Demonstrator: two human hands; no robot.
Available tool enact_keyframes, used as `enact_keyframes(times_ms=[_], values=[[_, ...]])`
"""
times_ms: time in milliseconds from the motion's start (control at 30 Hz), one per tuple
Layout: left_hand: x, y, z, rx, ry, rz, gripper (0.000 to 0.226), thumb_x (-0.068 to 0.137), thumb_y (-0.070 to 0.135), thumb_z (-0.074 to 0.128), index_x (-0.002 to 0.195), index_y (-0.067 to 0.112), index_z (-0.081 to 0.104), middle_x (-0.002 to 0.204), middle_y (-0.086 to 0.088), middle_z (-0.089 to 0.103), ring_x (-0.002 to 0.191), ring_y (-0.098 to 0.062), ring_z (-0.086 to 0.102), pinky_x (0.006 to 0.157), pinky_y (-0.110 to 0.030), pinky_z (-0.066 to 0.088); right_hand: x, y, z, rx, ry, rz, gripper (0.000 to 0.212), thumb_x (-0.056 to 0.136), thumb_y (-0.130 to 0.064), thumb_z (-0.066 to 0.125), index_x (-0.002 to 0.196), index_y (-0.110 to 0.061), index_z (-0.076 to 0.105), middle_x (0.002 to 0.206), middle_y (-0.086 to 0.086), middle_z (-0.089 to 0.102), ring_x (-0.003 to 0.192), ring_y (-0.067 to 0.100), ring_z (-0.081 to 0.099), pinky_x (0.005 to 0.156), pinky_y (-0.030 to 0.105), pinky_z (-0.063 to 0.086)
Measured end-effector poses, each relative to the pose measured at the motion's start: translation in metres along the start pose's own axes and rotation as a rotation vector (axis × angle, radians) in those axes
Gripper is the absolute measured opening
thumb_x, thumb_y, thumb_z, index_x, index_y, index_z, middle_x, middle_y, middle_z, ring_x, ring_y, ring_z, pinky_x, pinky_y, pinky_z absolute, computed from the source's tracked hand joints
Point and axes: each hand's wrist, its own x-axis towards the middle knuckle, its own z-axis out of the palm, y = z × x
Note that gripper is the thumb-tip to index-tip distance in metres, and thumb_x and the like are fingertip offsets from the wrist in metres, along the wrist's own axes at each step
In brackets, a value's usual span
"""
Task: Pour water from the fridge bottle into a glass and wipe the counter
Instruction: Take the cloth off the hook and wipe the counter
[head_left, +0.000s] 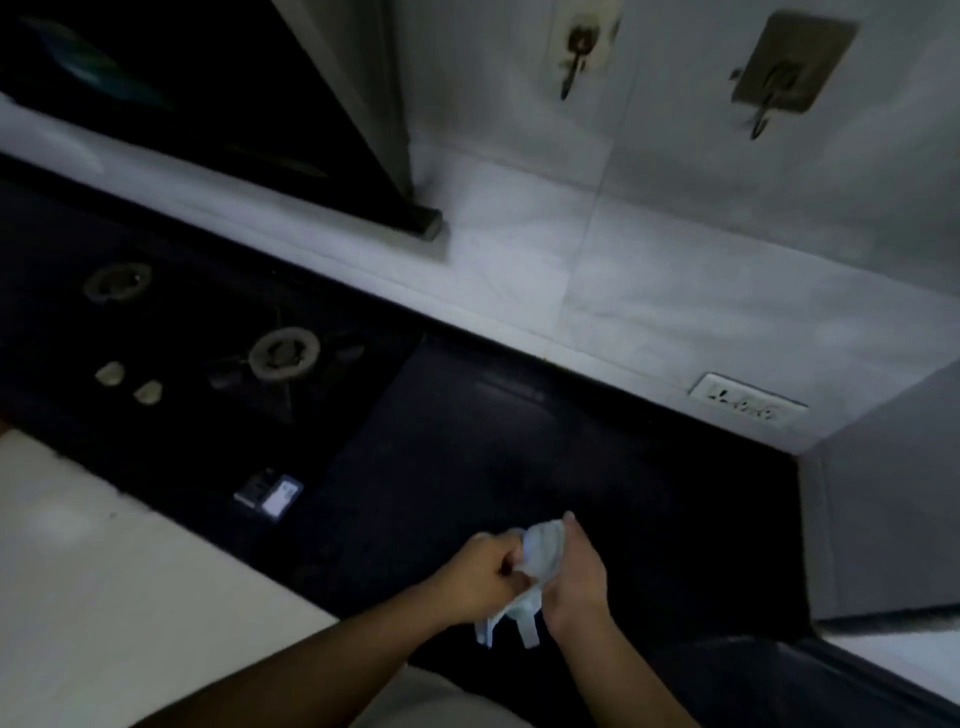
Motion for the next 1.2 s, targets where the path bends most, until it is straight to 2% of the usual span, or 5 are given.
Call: enact_keyframes(times_ms=[133,300,467,833,1200], values=[[-0.008,-0.043,0.007,0.207,-0.006,-0.031,0.028,0.084,0.027,0.066,0.104,0.009,0.069,0.111,-0.014,0.068,0.102,-0.019,0.063,0.086,-0.016,0.045,0.006,0.034,-0.010,-0.888,-0.181,-0.460,0.018,0.084,-0.040,0.063,0.074,-0.025,0.063,0.081,-0.003,0.070,0.090,0.027,0.067,0.082,0.042,0.055],[-0.033,-0.119,-0.008,0.511,0.299,-0.325,0.069,0.091,0.044,0.063,0.150,0.020,0.039,0.161,-0.012,0.031,0.142,-0.036,0.037,0.114,-0.045,0.033,0.033,0.103,-0.046,-2.103,-0.455,-0.671,0.090,0.092,-0.055,0.054,0.158,-0.035,-0.004,0.164,0.016,-0.019,0.149,0.045,-0.015,0.119,0.062,0.008],[-0.046,-0.174,-0.067,0.614,0.490,-0.373,0.070,0.095,0.047,0.053,0.151,0.007,0.041,0.163,-0.019,0.029,0.150,-0.042,0.025,0.118,-0.055,0.024,0.030,0.118,-0.024,-1.888,-0.282,-0.714,0.084,0.079,-0.069,0.058,0.148,-0.024,0.038,0.164,0.021,0.008,0.150,0.047,0.002,0.114,0.068,0.015],[0.006,-0.249,-0.119,0.762,0.630,-0.014,0.066,0.103,0.052,0.033,0.147,0.004,0.039,0.156,-0.022,0.039,0.147,-0.038,0.032,0.122,-0.047,0.009,0.045,0.156,-0.022,-1.885,-0.081,-0.787,0.079,0.086,-0.070,0.049,0.154,-0.031,0.034,0.162,0.023,0.018,0.145,0.054,0.014,0.104,0.079,0.022],[0.012,-0.254,-0.121,0.753,0.690,-0.018,0.057,0.104,0.033,0.028,0.147,-0.001,0.043,0.153,-0.023,0.045,0.146,-0.036,0.037,0.120,-0.050,0.019,0.107,0.171,0.169,-1.761,-0.420,-1.244,0.059,0.092,-0.043,0.044,0.149,-0.029,0.042,0.162,0.009,0.030,0.148,0.041,0.019,0.110,0.072,0.013]])
